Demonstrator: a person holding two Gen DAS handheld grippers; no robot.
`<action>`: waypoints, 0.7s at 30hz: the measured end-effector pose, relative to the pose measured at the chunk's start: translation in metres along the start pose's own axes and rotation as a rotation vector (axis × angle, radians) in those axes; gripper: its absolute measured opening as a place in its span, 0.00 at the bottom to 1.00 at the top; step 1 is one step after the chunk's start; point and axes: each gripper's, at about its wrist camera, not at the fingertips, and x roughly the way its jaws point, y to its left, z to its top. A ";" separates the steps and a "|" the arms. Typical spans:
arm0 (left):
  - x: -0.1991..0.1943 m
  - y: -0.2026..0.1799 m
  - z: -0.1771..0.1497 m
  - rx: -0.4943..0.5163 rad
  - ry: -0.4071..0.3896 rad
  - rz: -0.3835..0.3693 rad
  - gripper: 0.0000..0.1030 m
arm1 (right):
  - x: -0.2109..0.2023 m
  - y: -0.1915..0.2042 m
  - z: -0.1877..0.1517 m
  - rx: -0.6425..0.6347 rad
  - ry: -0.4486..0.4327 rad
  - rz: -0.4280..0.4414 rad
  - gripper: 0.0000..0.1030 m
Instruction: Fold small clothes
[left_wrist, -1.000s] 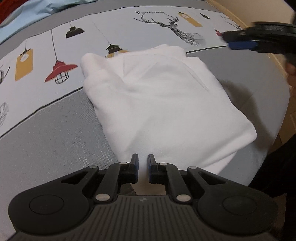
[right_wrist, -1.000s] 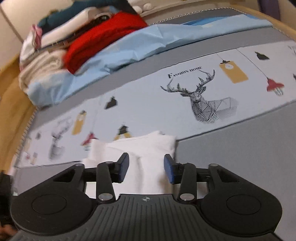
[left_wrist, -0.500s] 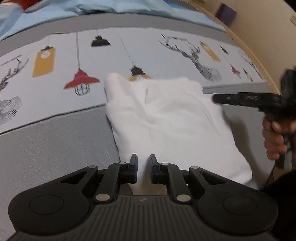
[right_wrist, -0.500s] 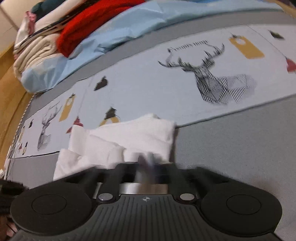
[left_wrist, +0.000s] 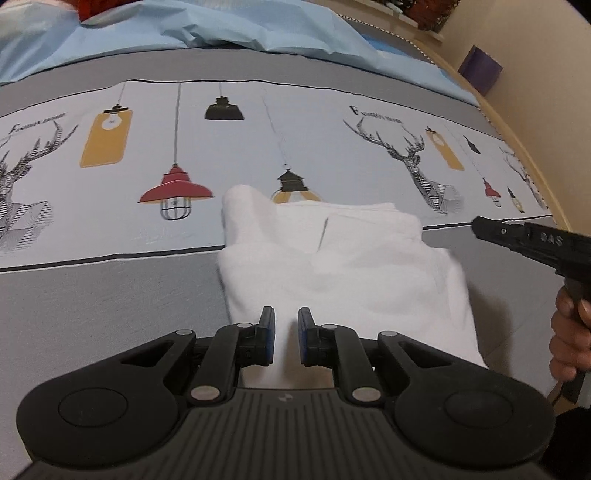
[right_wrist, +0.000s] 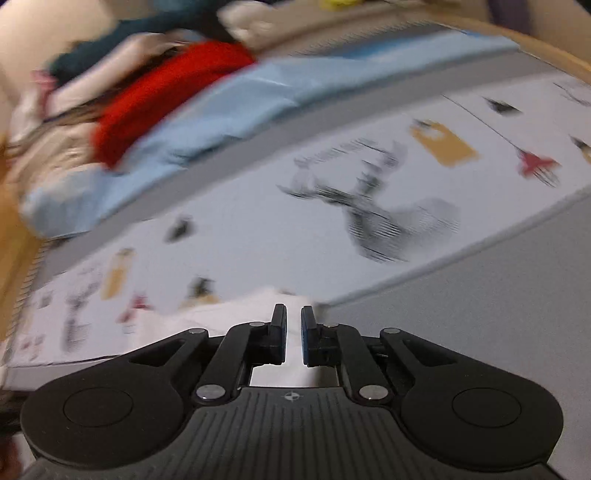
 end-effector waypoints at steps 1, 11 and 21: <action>0.003 -0.002 0.001 0.007 0.007 -0.002 0.13 | 0.001 0.006 -0.001 -0.034 0.016 0.058 0.09; 0.034 0.016 -0.001 -0.027 0.110 0.104 0.40 | 0.046 0.029 -0.033 -0.206 0.305 0.045 0.18; 0.031 0.013 0.004 0.007 0.104 0.132 0.40 | 0.048 0.020 -0.027 -0.190 0.316 -0.026 0.24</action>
